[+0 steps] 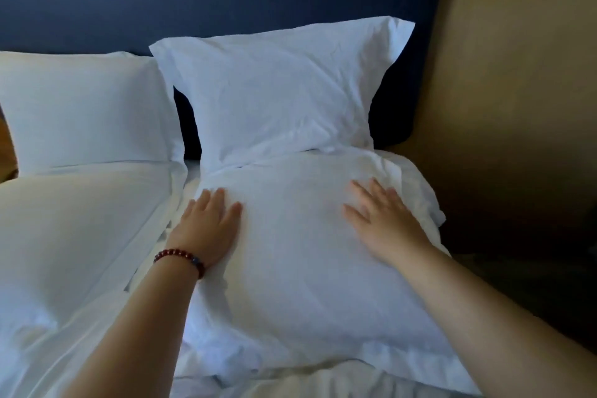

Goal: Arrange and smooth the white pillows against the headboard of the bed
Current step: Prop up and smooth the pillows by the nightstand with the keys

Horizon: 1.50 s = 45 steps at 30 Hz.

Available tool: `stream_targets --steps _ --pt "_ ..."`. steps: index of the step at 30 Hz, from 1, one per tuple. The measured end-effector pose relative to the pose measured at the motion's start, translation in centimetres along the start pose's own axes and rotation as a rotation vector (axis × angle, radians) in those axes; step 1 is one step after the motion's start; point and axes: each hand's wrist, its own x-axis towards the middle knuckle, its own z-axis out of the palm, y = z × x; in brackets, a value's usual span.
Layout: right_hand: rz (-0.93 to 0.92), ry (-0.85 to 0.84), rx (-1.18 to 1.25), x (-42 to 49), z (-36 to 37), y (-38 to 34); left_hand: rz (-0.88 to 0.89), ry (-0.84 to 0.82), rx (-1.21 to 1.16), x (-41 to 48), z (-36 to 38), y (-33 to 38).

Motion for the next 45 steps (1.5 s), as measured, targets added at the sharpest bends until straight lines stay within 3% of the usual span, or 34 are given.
stream_targets --steps 1,3,5,7,8,10,13,15,18,21,24,27,29,32,41,45 --pt "0.099 -0.009 -0.001 -0.6 -0.3 1.0 0.011 0.023 -0.029 -1.0 -0.2 0.4" --pt "0.148 0.042 0.045 -2.4 -0.5 1.0 0.197 0.118 -0.027 -4.0 0.1 3.2" --pt "-0.036 0.219 0.109 -5.3 -0.4 -1.6 0.396 0.189 -0.039 -7.8 1.0 6.7" --pt "-0.31 0.289 0.03 -8.0 1.3 -3.2 0.487 0.176 0.064 -9.7 3.1 7.6" --pt "-0.364 0.282 -0.03 -8.8 2.4 -2.7 0.499 0.162 0.14 -10.1 4.2 7.3" --pt "-0.278 0.242 -0.06 -9.7 3.8 -0.3 0.488 0.189 0.233 -10.2 5.7 6.2" --pt "-0.043 0.157 0.057 -10.2 3.0 3.9 0.256 0.311 0.222 -10.6 6.0 4.7" --pt "0.007 0.24 -0.004 -10.7 1.8 4.6 0.126 0.39 0.143 -11.5 5.3 4.4" --pt "-0.198 0.402 0.051 -11.6 1.1 2.4 0.322 0.398 0.177 -13.4 5.5 6.1" --pt "-0.385 0.349 0.005 -12.3 3.8 1.8 0.388 0.29 0.284 -14.1 8.6 7.7" --pt "-0.223 0.263 0.011 -13.0 5.6 5.5 0.324 0.259 0.305 -14.2 10.0 8.9" --pt "-0.049 0.174 0.143 -13.9 5.0 9.3 0.466 0.247 0.234 -16.1 11.1 12.0" --pt "-0.027 0.246 0.159 -14.4 4.1 10.5 0.554 0.211 0.214 -17.5 12.6 14.7" --pt "0.009 0.29 0.239 -15.1 3.0 12.3 0.533 0.22 0.256 -17.6 14.9 18.1" --pt "0.192 0.048 0.642 -15.2 4.3 23.5 0.507 0.181 0.343 -17.2 19.7 25.0" --pt "0.333 -0.086 0.767 -16.1 4.3 26.7 0.466 -0.038 0.386 -17.2 21.7 27.5"
